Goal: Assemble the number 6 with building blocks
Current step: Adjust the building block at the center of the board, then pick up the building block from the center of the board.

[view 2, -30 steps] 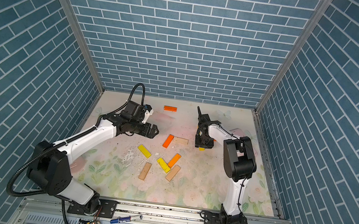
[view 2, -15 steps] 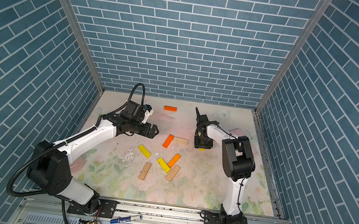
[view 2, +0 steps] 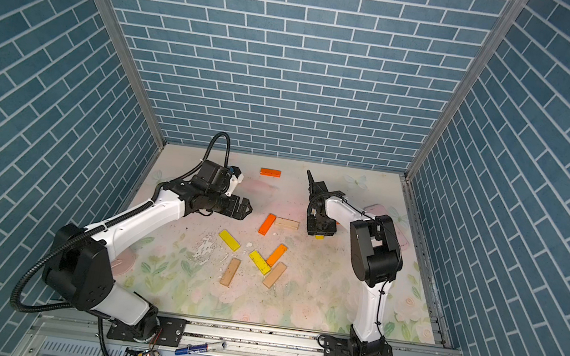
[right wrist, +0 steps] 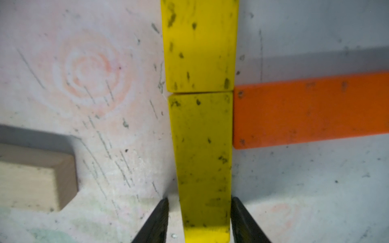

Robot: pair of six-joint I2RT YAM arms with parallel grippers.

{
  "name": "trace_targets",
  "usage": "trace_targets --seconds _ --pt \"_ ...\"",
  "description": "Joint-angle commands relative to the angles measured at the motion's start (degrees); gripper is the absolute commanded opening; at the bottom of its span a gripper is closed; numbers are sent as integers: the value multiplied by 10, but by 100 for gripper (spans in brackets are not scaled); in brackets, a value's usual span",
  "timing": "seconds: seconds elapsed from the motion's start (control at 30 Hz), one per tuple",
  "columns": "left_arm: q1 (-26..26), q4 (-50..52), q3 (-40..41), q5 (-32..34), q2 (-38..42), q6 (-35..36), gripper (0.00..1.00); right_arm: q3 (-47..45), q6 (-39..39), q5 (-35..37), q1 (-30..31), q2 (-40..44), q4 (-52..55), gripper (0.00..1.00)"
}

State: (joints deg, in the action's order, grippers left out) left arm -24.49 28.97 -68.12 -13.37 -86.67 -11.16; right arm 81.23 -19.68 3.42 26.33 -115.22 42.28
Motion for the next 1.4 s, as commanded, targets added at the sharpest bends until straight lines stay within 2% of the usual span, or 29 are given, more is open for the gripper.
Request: trace_targets --seconds 0.0,0.23,0.47,0.6,0.73,0.83,0.9,1.03,1.2,1.37 --pt "3 3 -5 0 5 -5 99 31 -3 27 4 1 43 51" --pt "4 4 -4 4 13 -4 99 80 -16 58 5 91 57 54" --pt "5 9 -6 33 22 -2 99 -31 -145 44 43 181 -40 53" --pt "7 16 -5 69 28 -1 99 -75 -189 26 78 178 -74 53" --pt "13 23 -6 107 36 -1 99 -69 -189 28 127 143 -76 54" --pt "20 23 -4 119 44 -2 99 -32 -134 30 148 95 -51 54" --pt "23 20 0 120 51 0 99 -1 -54 17 151 59 -29 55" --pt "24 15 4 118 54 9 99 2 100 55 141 44 -31 58" --pt "30 -5 15 88 61 26 99 -8 242 -51 99 60 -67 59" --pt "31 -10 20 75 59 38 99 13 363 -81 95 44 -69 61"
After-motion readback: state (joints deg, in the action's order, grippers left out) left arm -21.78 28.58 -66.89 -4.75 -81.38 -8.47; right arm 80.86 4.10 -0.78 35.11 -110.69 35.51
